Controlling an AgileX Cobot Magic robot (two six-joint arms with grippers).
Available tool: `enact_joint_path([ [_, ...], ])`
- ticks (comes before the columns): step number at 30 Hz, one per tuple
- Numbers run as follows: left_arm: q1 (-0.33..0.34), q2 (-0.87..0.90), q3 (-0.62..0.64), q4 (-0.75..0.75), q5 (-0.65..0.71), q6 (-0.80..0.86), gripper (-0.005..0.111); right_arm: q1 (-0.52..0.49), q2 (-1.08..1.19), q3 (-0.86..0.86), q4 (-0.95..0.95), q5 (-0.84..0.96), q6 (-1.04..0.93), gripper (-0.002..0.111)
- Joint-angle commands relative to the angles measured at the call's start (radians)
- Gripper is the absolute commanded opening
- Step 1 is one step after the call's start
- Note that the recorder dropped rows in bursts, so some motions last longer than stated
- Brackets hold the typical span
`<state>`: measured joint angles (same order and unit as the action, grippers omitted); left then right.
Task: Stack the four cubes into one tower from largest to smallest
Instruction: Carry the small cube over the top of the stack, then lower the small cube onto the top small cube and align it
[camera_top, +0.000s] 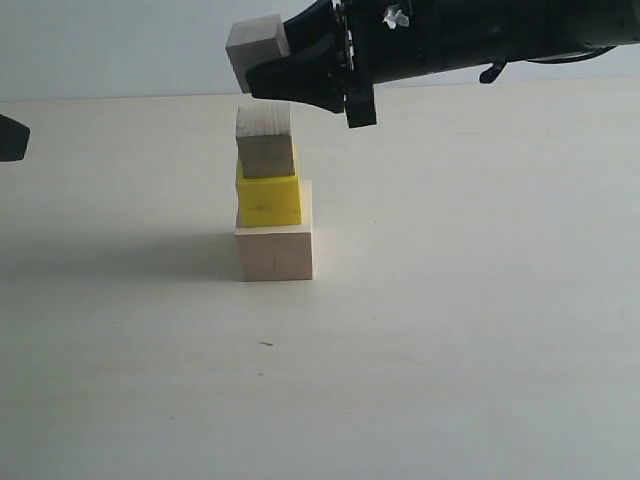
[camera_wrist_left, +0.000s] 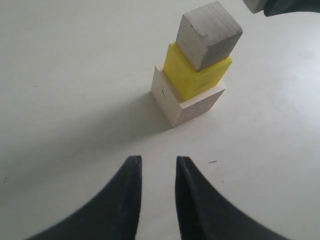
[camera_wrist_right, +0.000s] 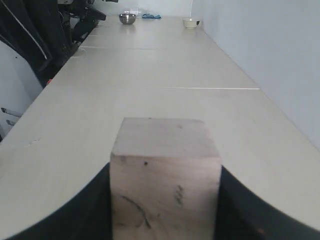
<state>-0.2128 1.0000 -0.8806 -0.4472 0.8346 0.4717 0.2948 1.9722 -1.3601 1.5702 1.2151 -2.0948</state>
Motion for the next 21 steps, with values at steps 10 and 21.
enact_joint_path([
  [10,0.003,0.001,0.004,-0.003,-0.021,0.002,0.026,0.001,0.142,-0.123,0.042,0.006,-0.014,0.000],
  [21,0.003,0.001,0.004,-0.001,-0.021,0.002,0.026,0.001,0.149,-0.123,-0.045,0.006,-0.005,0.000],
])
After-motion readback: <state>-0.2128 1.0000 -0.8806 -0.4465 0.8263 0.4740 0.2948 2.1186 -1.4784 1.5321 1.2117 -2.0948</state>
